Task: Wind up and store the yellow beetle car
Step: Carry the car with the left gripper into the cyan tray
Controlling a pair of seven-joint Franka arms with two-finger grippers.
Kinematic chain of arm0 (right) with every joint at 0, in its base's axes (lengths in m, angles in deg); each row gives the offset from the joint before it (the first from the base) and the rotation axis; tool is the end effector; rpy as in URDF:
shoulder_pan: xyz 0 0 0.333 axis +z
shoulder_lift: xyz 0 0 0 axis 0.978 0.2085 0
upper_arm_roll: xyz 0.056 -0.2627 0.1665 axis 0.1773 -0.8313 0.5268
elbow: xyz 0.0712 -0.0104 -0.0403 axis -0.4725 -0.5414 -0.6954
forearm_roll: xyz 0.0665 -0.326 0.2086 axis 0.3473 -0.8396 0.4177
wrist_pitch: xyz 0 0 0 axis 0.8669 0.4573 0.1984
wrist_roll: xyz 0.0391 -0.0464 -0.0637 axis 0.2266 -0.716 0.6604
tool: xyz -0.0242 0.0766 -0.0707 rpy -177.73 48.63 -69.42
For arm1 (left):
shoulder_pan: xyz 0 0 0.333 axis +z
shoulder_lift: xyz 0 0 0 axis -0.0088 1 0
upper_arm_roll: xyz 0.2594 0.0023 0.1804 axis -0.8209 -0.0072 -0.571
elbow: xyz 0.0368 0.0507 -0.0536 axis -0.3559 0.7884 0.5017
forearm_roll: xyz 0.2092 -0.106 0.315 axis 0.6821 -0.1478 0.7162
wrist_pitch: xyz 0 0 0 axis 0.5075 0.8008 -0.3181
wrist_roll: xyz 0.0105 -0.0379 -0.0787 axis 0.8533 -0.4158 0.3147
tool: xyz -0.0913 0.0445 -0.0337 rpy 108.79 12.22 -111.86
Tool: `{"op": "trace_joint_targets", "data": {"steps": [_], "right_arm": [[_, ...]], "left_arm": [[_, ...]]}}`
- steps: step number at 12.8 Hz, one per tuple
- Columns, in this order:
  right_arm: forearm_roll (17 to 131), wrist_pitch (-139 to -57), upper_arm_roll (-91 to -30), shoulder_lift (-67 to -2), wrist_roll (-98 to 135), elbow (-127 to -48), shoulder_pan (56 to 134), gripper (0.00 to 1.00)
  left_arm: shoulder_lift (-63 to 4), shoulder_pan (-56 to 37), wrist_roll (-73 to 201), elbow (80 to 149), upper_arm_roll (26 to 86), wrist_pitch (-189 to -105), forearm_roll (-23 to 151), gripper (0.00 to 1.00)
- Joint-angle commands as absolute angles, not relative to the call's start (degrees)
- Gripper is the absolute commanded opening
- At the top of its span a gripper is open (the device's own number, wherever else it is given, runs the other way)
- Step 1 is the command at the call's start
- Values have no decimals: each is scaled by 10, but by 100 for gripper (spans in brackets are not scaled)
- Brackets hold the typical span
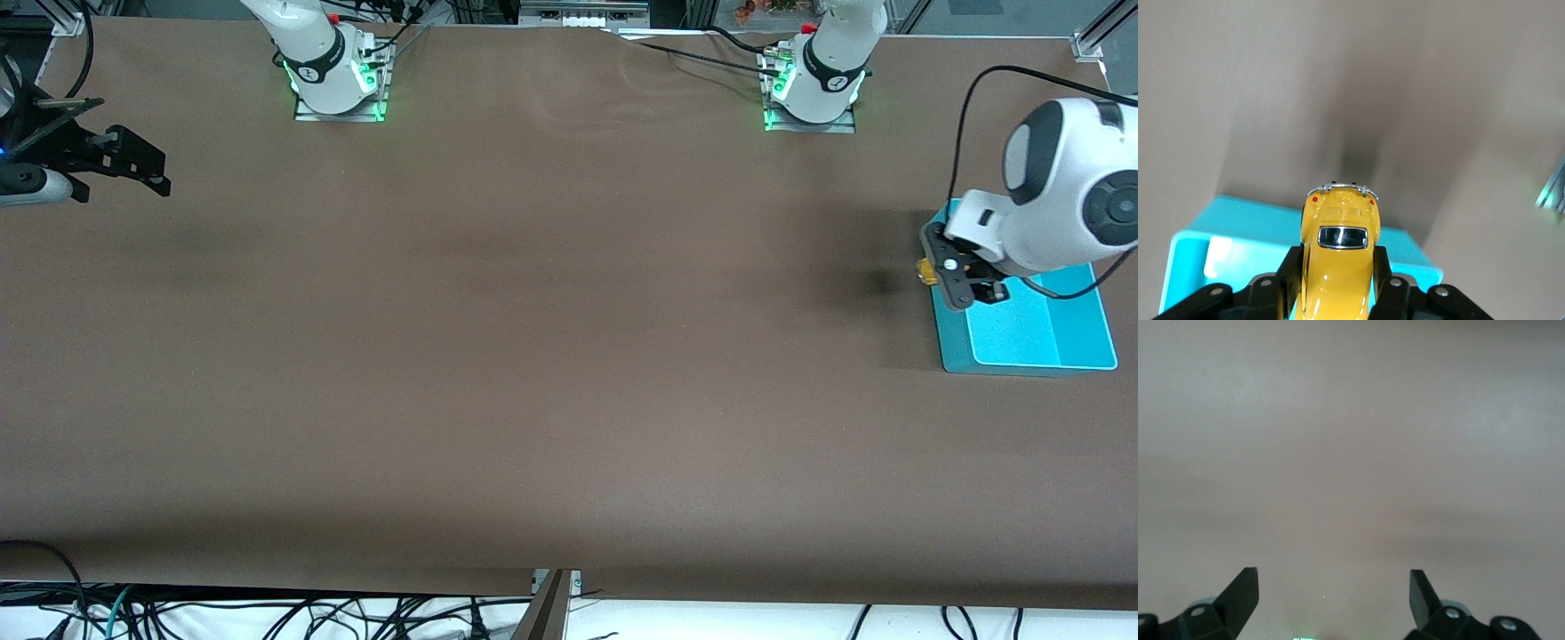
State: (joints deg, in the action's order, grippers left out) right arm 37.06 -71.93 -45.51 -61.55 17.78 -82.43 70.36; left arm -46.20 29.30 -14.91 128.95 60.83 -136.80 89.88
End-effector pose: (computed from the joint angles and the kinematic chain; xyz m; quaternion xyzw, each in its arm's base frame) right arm 0.5336 0.0188 0.6213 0.9984 0.0542 -0.0148 0.0067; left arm 0.5458 0.0907 0.3708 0.7917 -0.5877 -0.1666 0.0051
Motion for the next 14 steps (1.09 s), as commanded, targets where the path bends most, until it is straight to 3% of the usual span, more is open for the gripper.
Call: {"op": "trace_joint_targets", "data": {"steps": [1, 5, 10, 11, 13, 14], "right_arm": [[371, -710, -455, -609, 170, -808, 707, 100], [370, -711, -455, -609, 175, -808, 707, 100], [368, -710, -455, -608, 175, -808, 706, 100], [368, -710, -456, -608, 175, -808, 706, 100], [368, -710, -455, -608, 175, -808, 706, 100], [367, -710, -455, -608, 175, -808, 706, 100]], "left_arm": [[-400, 355, -223, 1244, 613, -1386, 941, 22], [-340, 439, -323, 1248, 613, -1498, 978, 22], [-282, 506, -363, 1277, 613, -1561, 979, 25], [-278, 515, -363, 1286, 614, -1575, 979, 42], [-268, 527, -364, 1306, 614, -1629, 979, 94], [-271, 527, -363, 1307, 614, -1627, 979, 100]]}}
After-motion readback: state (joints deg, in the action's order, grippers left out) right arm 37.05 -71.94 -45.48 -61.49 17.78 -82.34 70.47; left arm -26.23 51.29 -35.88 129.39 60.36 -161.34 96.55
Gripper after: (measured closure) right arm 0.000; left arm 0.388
